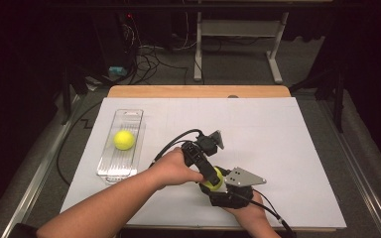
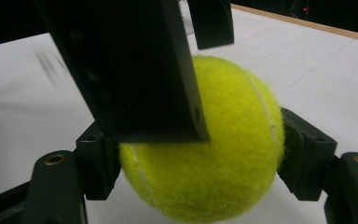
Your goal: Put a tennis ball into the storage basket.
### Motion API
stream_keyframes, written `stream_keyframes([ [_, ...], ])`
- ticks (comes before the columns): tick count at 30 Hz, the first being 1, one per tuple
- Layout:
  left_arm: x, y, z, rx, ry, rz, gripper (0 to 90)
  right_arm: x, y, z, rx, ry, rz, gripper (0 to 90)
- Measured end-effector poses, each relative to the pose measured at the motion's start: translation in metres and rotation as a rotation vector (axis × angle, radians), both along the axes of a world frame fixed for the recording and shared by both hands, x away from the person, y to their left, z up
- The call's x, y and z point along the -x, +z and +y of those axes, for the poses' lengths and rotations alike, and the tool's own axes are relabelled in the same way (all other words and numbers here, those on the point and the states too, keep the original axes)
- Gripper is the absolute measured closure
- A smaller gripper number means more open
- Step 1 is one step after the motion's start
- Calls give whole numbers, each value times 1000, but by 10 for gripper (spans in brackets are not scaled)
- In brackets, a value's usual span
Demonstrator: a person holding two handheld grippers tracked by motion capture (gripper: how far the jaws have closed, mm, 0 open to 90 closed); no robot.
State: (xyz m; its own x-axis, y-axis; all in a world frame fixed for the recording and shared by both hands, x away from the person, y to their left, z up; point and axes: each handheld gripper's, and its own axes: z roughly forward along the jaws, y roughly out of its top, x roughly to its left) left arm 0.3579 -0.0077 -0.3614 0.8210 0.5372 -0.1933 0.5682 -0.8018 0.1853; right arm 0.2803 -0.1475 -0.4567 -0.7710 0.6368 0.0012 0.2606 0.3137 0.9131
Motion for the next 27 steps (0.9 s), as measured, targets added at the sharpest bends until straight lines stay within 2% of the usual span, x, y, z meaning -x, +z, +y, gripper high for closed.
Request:
stream_keyframes([
  [13,-1,-11,-5,10,-9,50,94,1,2,-1,-9,-4,-12,273],
  [21,-1,-12,-5,32,-28,84,237,1,2,-1,-6,-17,-10,272],
  [27,1,-12,-7,21,-24,67,267,0,0,-1,0,-18,-9,269],
])
